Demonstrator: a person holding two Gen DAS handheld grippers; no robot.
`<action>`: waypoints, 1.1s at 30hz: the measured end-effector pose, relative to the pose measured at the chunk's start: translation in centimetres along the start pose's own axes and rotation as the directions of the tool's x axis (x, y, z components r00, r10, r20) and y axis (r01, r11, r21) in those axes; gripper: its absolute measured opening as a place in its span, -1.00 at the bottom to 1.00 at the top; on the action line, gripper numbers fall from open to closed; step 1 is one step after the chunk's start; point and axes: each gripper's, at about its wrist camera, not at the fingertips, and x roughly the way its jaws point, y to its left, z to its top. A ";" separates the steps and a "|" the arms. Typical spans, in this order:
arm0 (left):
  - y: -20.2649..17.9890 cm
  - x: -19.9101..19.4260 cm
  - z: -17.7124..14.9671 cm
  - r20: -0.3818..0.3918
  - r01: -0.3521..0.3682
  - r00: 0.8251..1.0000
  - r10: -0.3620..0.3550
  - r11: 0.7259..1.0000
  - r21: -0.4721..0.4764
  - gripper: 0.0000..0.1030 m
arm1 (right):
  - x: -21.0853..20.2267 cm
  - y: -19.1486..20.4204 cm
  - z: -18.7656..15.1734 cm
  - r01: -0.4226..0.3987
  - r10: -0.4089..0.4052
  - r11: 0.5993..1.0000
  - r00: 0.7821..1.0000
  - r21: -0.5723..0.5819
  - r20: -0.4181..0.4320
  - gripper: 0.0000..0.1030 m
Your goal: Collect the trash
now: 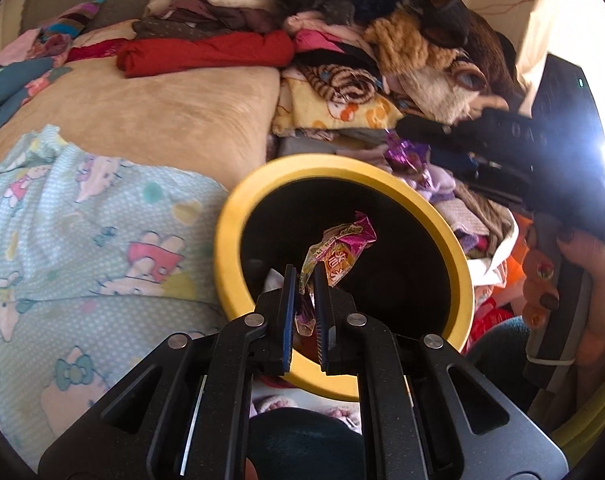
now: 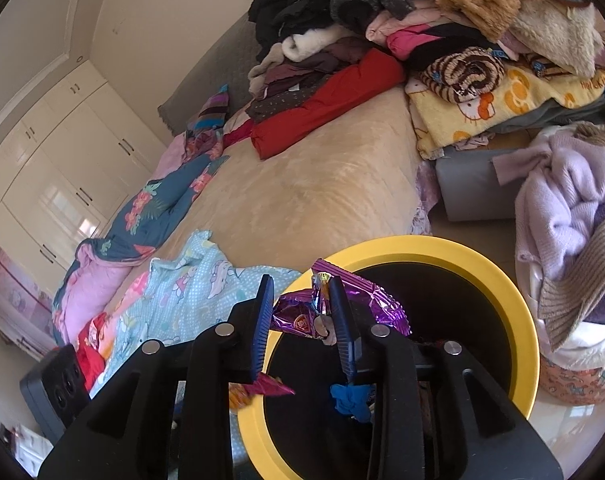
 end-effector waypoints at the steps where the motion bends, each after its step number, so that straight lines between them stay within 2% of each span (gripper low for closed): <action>1: -0.4 0.3 -0.2 -0.009 0.003 1.000 -0.003 1.000 0.007 -0.90 | 0.0 -0.1 0.0 0.000 0.000 1.000 1.000 0.007 -0.001 -0.39; 7: -2.4 2.0 -0.8 -0.050 0.028 0.998 -0.026 0.999 0.041 -0.90 | -0.4 -1.4 0.1 0.010 -0.010 0.998 1.000 0.062 0.001 -0.25; 10: -3.2 2.6 -0.9 -0.055 0.035 0.998 -0.032 0.998 0.059 -0.89 | -1.0 -1.9 0.2 0.006 -0.007 0.997 1.000 0.081 0.015 -0.09; 12: -3.5 2.9 -0.8 -0.057 0.031 0.998 -0.027 0.998 0.061 -0.65 | -1.3 -2.1 0.3 0.015 -0.016 0.997 1.000 0.079 0.017 -0.01; 13: -3.4 2.9 -0.8 -0.055 0.030 0.998 -0.027 0.998 0.054 -0.38 | -1.4 -2.2 0.3 0.019 -0.020 0.997 1.000 0.079 0.016 0.01; 14: -3.2 2.8 -0.8 -0.046 0.033 0.998 -0.031 0.999 0.044 -0.23 | -1.6 -2.3 0.2 0.021 -0.022 0.997 1.000 0.078 0.014 0.06; 15: -3.1 2.7 -0.7 -0.037 0.030 0.999 -0.029 0.999 0.040 -0.18 | -1.7 -2.4 0.4 0.020 -0.021 0.997 1.000 0.077 0.015 0.12; 17: -2.8 2.3 -0.6 -0.013 0.014 1.000 -0.013 0.999 0.034 0.25 | -2.1 -2.3 0.3 0.014 -0.016 0.997 1.000 0.073 0.018 0.21; 19: -2.5 1.9 -0.5 0.000 0.008 1.000 -0.008 1.000 0.017 0.33 | -2.5 -2.2 0.3 0.010 -0.012 0.998 1.000 0.062 0.024 0.32; 22: -1.7 1.1 -0.3 0.023 -0.019 1.000 0.019 1.000 -0.009 0.58 | -3.2 -1.7 0.1 0.029 -0.030 0.999 0.999 0.022 0.033 0.48; 25: -0.9 0.2 -0.2 0.050 -0.045 0.998 0.047 0.998 -0.036 0.60 | -3.8 -1.2 -0.4 0.047 -0.047 0.999 0.998 -0.007 0.031 0.60; 28: -0.1 -0.9 -0.4 0.080 -0.077 0.993 0.082 0.995 -0.062 0.78 | -4.3 -0.8 -0.9 0.066 -0.065 0.997 0.997 -0.028 0.034 0.67; 33: 1.3 -2.9 -0.9 0.114 -0.121 0.985 0.132 0.988 -0.098 0.78 | -5.0 0.9 -2.5 0.101 -0.097 0.991 0.994 -0.086 0.048 0.79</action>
